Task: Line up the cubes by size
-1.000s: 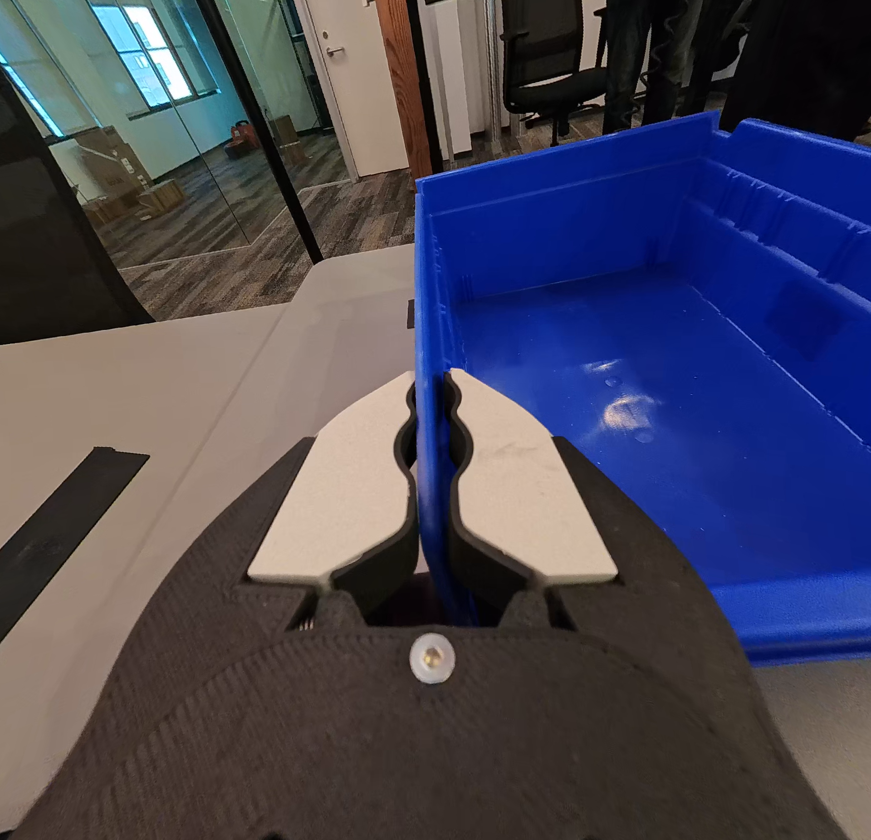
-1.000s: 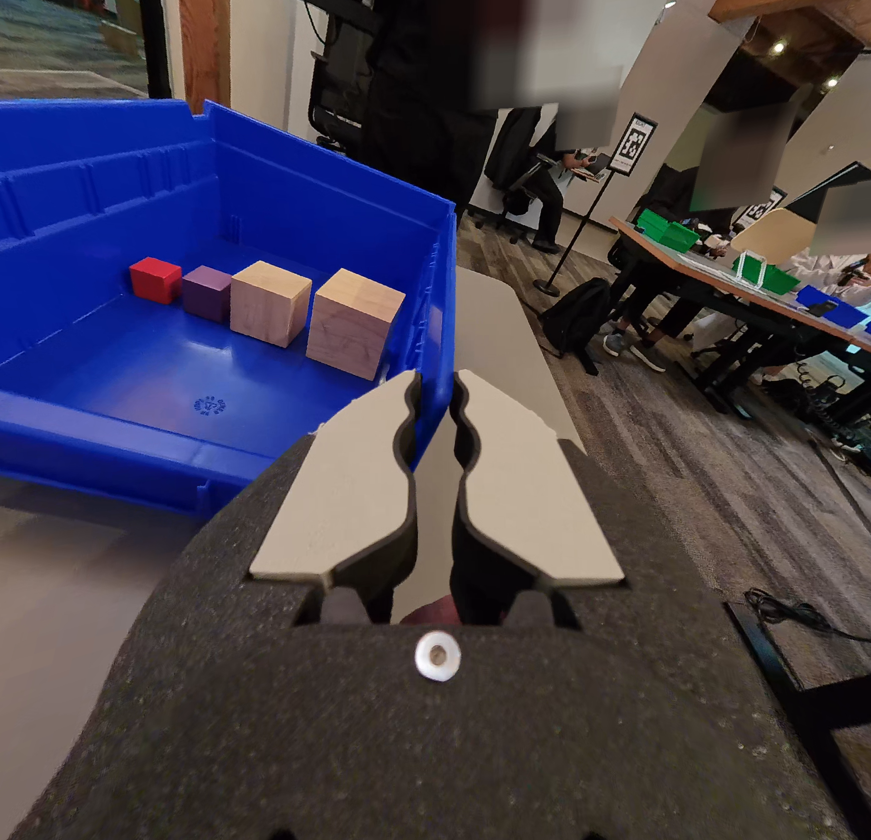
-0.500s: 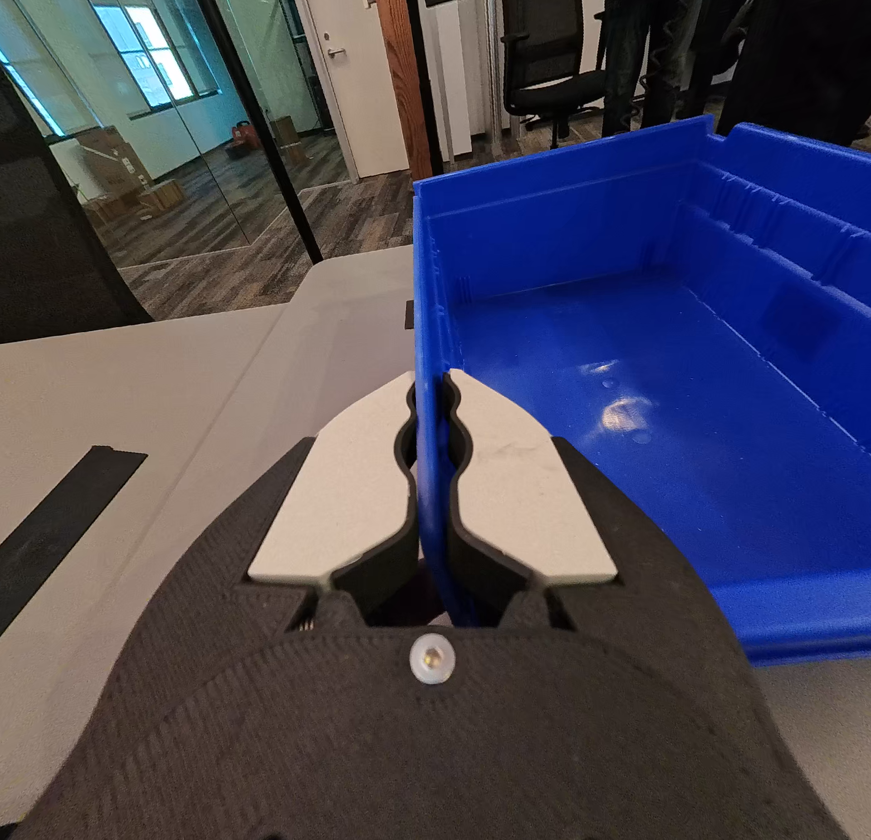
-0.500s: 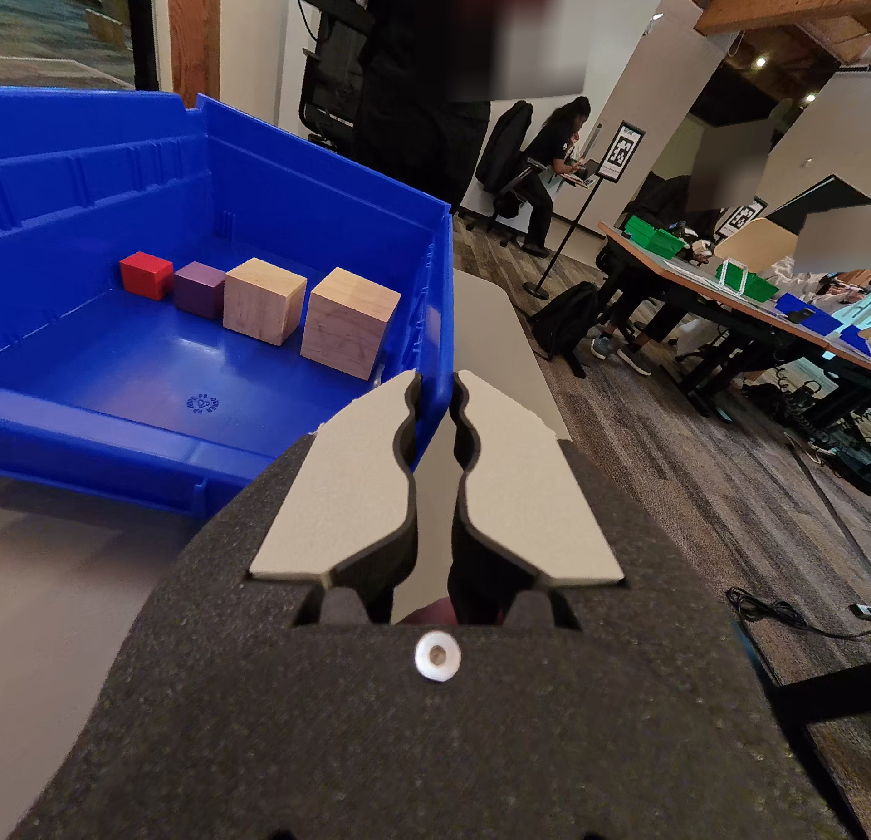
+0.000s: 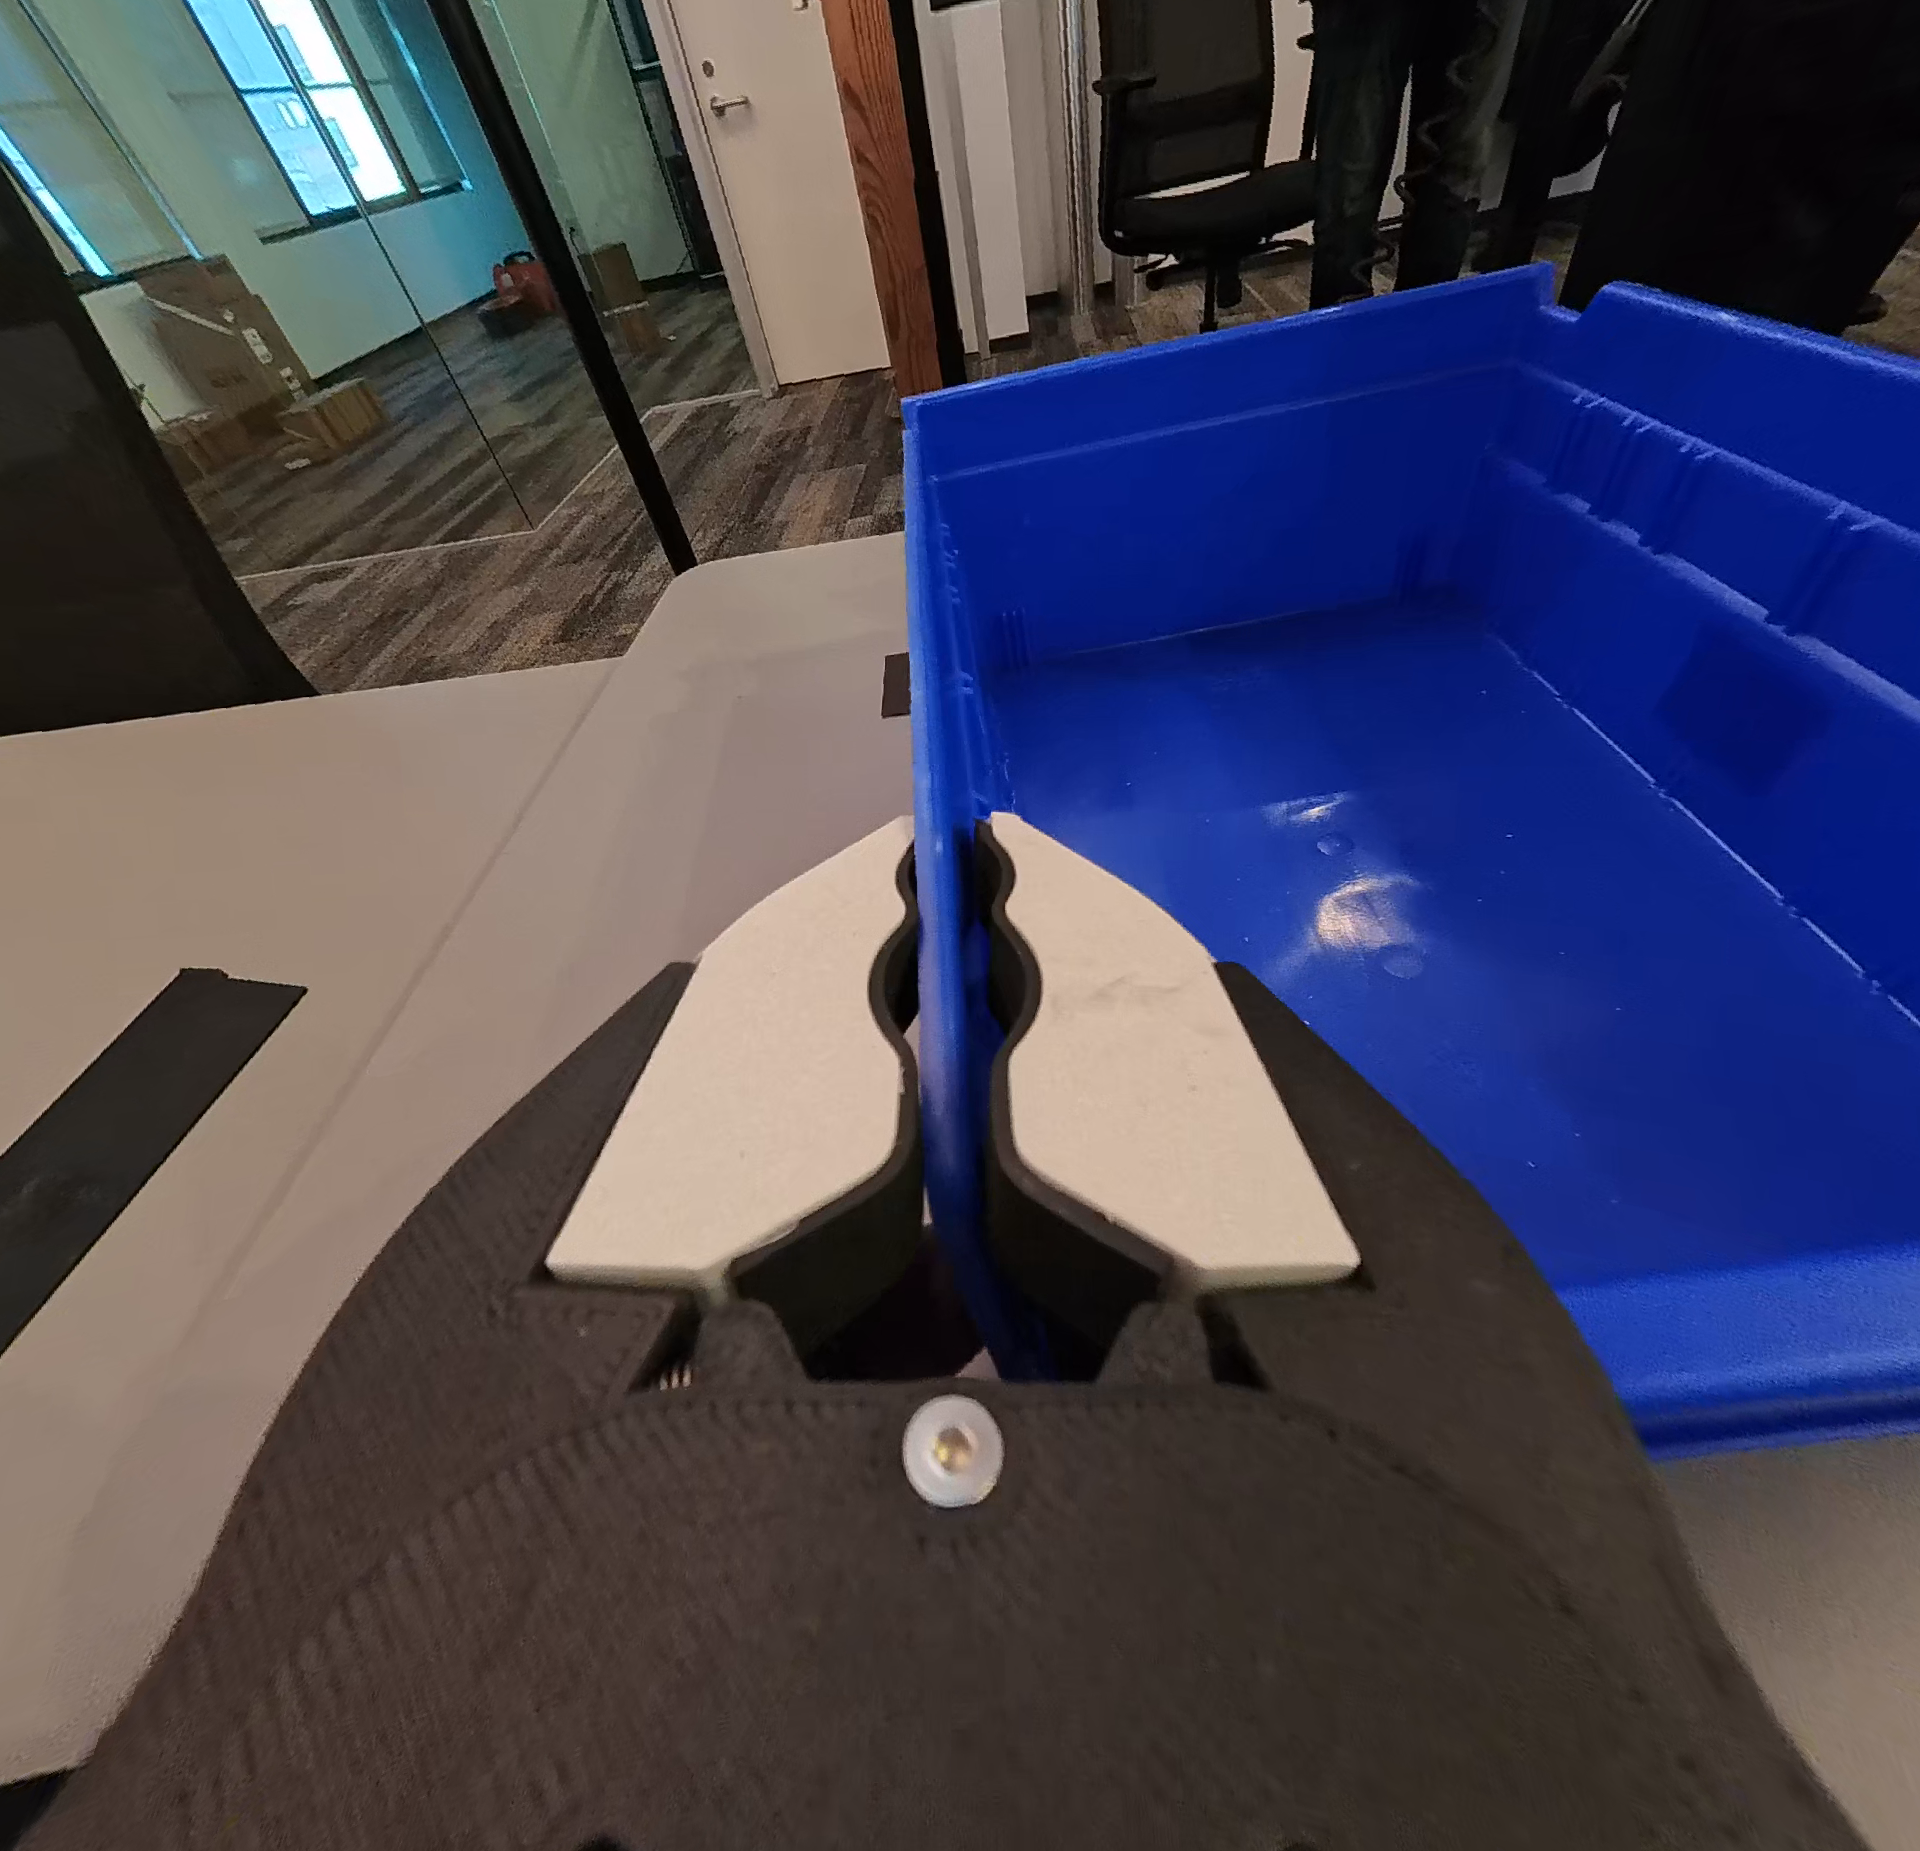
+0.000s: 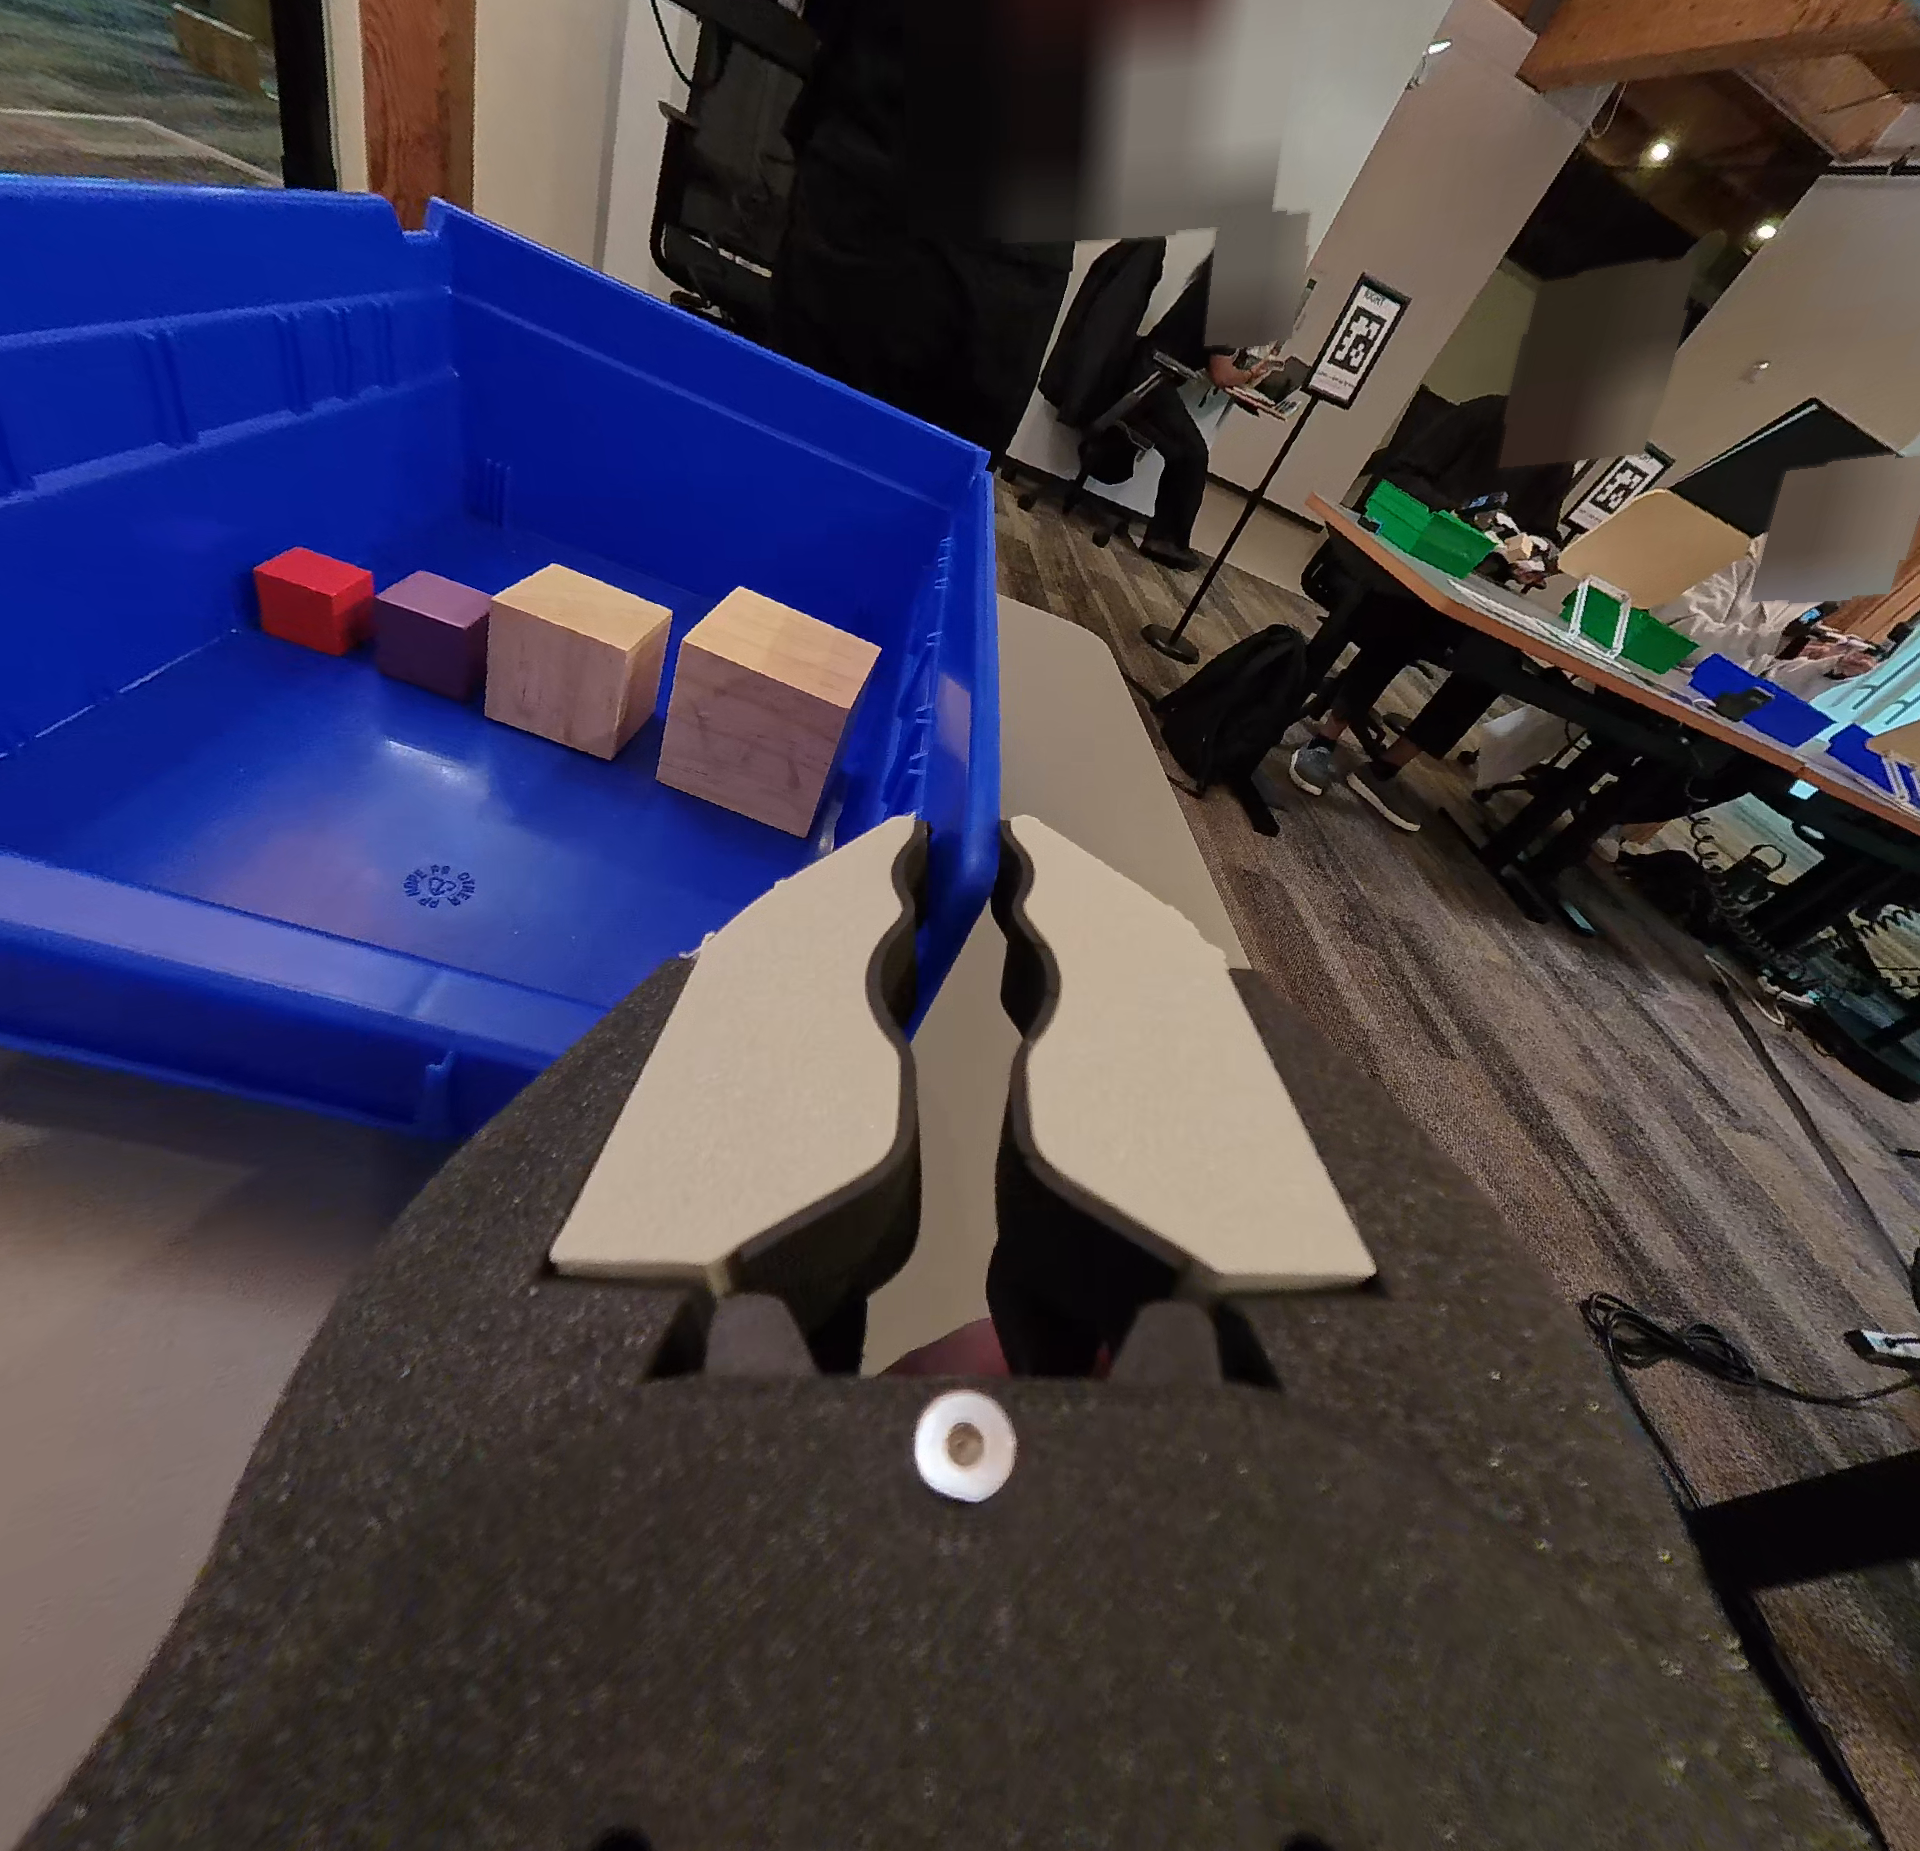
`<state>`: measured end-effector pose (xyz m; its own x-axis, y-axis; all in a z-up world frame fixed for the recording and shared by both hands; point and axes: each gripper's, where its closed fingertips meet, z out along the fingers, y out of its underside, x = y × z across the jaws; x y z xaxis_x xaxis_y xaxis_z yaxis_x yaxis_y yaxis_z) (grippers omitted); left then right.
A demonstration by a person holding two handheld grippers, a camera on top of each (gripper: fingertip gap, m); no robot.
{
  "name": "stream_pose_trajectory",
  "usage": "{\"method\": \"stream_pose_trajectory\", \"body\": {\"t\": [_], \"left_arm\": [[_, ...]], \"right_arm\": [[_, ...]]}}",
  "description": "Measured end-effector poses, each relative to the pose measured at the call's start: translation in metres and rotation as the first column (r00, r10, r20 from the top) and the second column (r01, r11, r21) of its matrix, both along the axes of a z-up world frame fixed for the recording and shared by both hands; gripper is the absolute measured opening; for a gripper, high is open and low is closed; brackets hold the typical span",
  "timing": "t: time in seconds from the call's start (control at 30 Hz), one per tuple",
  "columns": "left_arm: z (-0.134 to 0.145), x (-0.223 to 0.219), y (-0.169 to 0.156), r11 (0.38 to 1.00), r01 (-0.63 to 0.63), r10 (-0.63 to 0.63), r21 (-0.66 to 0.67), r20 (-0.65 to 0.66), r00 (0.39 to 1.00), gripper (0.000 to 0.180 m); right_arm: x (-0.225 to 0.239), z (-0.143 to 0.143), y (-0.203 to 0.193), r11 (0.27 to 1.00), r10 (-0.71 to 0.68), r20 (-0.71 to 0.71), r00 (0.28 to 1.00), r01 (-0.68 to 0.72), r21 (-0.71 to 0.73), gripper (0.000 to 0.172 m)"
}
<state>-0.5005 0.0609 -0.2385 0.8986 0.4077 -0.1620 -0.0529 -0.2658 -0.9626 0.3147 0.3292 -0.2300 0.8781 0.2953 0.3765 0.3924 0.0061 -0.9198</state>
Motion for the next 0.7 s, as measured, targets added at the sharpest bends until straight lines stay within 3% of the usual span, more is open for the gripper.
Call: {"method": "stream_pose_trajectory", "body": {"t": [0.7], "left_arm": [[-0.0015, 0.0016, 0.0008, 1.000, 0.000, 0.000, -0.011, -0.002, 1.000, 0.007]], "right_arm": [[-0.0023, -0.0003, -0.0017, 1.000, 0.002, 0.029, 1.000, -0.003, 0.016, 0.011]]}}
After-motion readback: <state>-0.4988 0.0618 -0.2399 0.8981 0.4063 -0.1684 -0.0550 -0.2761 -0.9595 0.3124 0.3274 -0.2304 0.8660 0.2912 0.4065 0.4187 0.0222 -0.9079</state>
